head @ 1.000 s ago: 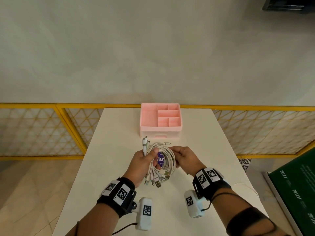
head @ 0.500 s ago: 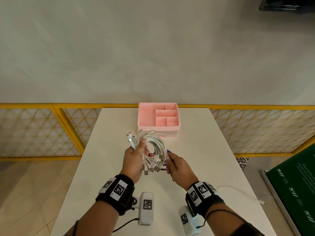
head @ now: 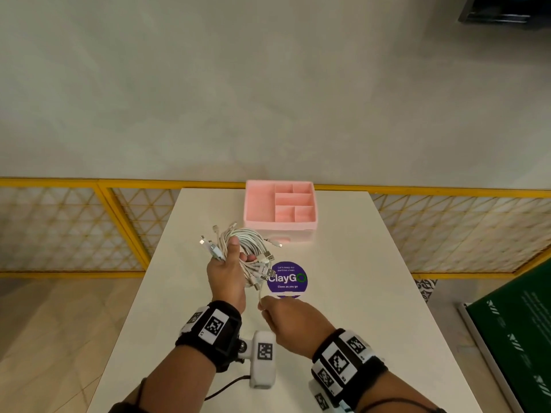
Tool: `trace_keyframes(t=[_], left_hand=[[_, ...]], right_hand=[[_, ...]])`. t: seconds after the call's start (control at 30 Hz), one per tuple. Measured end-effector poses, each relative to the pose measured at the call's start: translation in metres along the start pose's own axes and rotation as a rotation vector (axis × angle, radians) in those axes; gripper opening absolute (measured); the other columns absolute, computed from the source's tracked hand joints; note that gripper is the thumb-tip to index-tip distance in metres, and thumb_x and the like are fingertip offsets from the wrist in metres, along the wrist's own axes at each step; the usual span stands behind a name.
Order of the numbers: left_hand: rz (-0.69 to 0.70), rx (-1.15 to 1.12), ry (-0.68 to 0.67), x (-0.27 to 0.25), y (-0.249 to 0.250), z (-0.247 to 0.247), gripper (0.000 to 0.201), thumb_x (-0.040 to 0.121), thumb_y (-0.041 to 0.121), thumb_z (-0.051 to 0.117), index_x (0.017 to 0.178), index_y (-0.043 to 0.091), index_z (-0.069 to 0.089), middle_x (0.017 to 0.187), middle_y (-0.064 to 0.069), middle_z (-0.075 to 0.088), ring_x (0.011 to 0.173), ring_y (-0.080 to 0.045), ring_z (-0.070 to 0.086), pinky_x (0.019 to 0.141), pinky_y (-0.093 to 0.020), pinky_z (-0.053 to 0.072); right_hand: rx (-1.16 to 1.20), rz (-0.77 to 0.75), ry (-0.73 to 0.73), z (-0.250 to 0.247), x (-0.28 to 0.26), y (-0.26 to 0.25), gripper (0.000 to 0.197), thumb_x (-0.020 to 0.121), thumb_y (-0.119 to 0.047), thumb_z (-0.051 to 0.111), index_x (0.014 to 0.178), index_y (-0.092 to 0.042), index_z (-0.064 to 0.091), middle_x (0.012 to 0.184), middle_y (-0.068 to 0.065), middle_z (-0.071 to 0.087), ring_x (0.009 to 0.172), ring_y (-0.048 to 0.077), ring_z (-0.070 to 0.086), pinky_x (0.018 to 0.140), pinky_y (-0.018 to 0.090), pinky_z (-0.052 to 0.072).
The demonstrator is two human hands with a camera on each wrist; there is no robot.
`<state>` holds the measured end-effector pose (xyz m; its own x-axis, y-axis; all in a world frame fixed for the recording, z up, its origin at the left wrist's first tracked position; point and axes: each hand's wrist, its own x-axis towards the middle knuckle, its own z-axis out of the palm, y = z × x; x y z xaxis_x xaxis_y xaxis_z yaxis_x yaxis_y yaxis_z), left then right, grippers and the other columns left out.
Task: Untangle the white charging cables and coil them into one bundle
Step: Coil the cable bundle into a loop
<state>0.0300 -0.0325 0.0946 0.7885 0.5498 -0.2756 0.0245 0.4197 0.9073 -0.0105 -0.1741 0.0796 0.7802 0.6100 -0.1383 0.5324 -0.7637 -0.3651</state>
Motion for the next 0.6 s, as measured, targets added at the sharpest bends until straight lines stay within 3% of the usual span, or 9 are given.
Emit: trace_keyframes(t=[0.13,0.2,0.33,0.43,0.5,0.53,0.6], left_hand=[[0.034,0.062,0.0,-0.003,-0.011,-0.002,0.034,0.095,0.032,0.067,0.073,0.006,0.062,0.058,0.001,0.068,0.057,-0.013,0.068,0.069,-0.038,0.058],[0.021,0.071,-0.033,-0.003,-0.015,-0.003,0.03,0.093,0.029,0.07,0.076,0.005,0.065,0.063,-0.004,0.068,0.062,-0.017,0.068,0.073,-0.043,0.06],[0.032,0.142,-0.14,-0.011,-0.02,-0.003,0.026,0.092,0.031,0.071,0.085,0.006,0.068,0.066,-0.007,0.068,0.069,-0.023,0.068,0.072,-0.044,0.059],[-0.024,0.258,-0.297,-0.012,-0.024,-0.007,0.057,0.085,0.058,0.064,0.083,0.002,0.068,0.073,-0.015,0.07,0.075,-0.031,0.069,0.073,-0.042,0.056],[-0.161,0.336,-0.437,-0.015,-0.023,-0.008,0.08,0.078,0.075,0.049,0.094,0.0,0.072,0.086,-0.017,0.076,0.086,-0.033,0.073,0.083,-0.043,0.058],[-0.228,0.358,-0.491,-0.018,-0.022,-0.008,0.083,0.078,0.077,0.043,0.101,0.003,0.073,0.091,-0.017,0.077,0.09,-0.031,0.074,0.085,-0.043,0.058],[-0.298,0.36,-0.553,-0.024,-0.02,-0.006,0.082,0.083,0.078,0.034,0.104,0.009,0.073,0.087,-0.014,0.077,0.084,-0.029,0.074,0.077,-0.039,0.057]], right_hand=[[-0.022,-0.082,-0.125,-0.028,0.001,-0.011,0.018,0.098,-0.016,0.04,0.09,-0.008,0.055,0.084,0.015,0.061,0.073,0.031,0.055,0.064,0.042,0.046],[-0.022,-0.106,-0.166,-0.038,0.002,-0.014,0.024,0.099,-0.018,0.04,0.082,-0.008,0.053,0.078,0.014,0.059,0.07,0.03,0.054,0.063,0.042,0.044],[0.021,-0.124,-0.23,-0.055,0.007,-0.017,0.03,0.101,-0.022,0.043,0.086,-0.002,0.06,0.081,0.016,0.064,0.073,0.031,0.059,0.066,0.04,0.046],[0.087,-0.154,-0.219,-0.072,0.017,-0.013,0.024,0.098,-0.02,0.049,0.094,-0.005,0.068,0.089,0.012,0.07,0.079,0.027,0.064,0.076,0.04,0.053],[0.089,-0.13,-0.176,-0.082,0.023,-0.005,0.02,0.094,-0.024,0.057,0.089,-0.012,0.071,0.082,0.005,0.072,0.074,0.02,0.066,0.076,0.04,0.056],[0.091,-0.105,-0.163,-0.088,0.026,-0.001,0.017,0.092,-0.027,0.061,0.086,-0.015,0.072,0.078,0.001,0.072,0.071,0.016,0.066,0.075,0.04,0.056],[0.148,-0.053,-0.145,-0.098,0.031,0.008,0.013,0.087,-0.03,0.07,0.08,-0.02,0.073,0.071,-0.005,0.071,0.067,0.009,0.065,0.074,0.037,0.057]])
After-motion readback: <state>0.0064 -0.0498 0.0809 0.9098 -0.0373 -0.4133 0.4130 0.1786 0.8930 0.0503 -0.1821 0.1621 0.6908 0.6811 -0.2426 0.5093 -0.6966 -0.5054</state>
